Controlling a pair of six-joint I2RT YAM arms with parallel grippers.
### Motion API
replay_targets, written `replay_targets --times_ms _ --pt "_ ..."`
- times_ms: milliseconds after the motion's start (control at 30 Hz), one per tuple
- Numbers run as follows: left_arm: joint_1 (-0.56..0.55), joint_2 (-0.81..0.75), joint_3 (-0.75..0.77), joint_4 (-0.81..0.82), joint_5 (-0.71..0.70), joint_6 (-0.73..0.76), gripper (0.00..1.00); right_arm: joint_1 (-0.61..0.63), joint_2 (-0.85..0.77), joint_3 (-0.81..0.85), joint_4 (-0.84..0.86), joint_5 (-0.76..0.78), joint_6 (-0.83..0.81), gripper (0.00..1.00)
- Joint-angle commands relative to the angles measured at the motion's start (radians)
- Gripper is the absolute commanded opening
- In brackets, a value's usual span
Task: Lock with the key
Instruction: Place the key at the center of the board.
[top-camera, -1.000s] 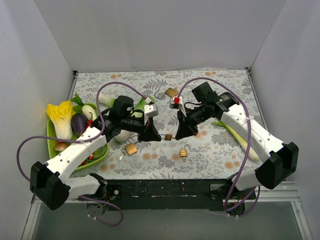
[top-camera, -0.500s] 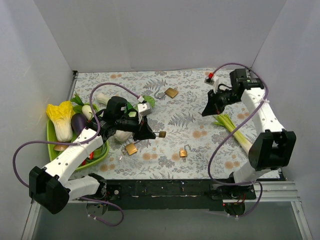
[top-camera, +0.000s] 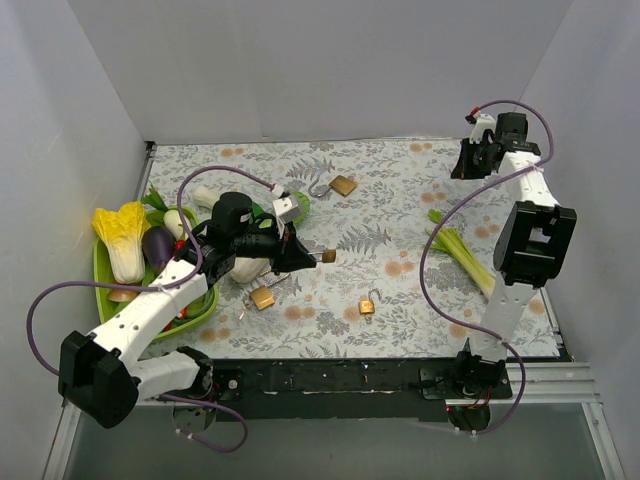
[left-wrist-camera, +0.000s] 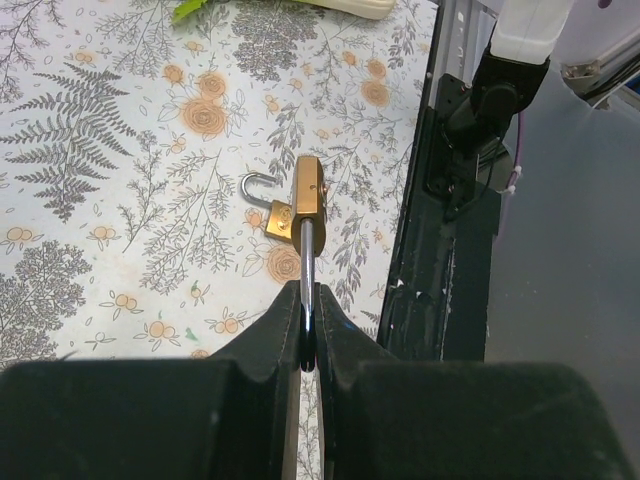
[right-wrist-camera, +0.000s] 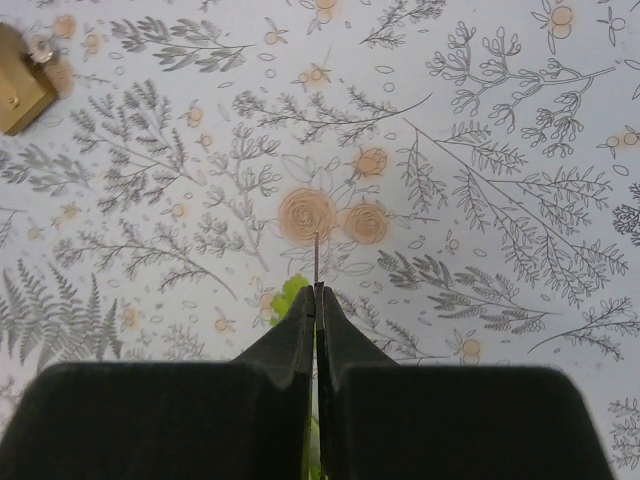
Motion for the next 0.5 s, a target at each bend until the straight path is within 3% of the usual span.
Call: replay_targets --times_ms 0,467 --pt "0.003 -0.039 -0.028 0.08 -0.021 -0.031 0.0 -0.009 0.084 0.067 0.104 0.07 0.053 0.01" --pt "0.002 -0.025 -0.033 0.096 -0.024 -0.054 0.0 -0.029 0.231 0.084 0.207 0.064 0.076 0.01"
